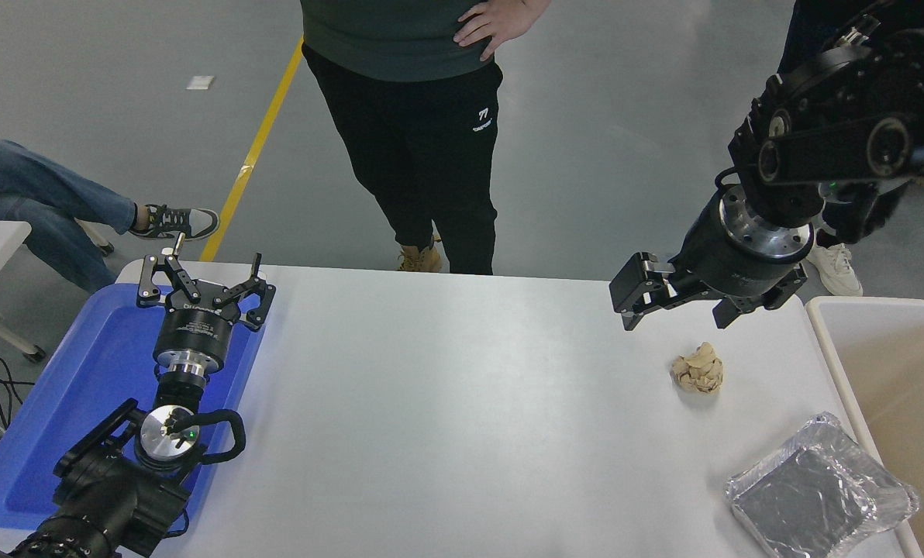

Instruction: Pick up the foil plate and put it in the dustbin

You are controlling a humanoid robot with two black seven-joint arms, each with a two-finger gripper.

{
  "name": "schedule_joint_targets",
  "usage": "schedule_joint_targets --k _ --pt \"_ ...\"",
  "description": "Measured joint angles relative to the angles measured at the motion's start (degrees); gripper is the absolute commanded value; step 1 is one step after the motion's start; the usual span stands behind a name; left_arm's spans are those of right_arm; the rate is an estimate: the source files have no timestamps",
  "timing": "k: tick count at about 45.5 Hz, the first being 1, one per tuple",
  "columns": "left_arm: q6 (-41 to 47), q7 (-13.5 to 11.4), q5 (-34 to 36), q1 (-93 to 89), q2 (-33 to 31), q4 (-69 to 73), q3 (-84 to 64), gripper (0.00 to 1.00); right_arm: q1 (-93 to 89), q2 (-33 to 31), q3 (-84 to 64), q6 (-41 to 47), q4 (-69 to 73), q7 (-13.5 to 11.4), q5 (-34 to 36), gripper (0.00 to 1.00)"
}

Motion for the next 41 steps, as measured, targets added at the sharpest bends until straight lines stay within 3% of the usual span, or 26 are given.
schedule_joint_targets --k 41 --pt "0.0 0.0 0.0 0.0 0.0 0.0 0.0 1.0 -0.7 -0.2 -0.6 -0.1 -0.4 0.1 0.1 1.0"
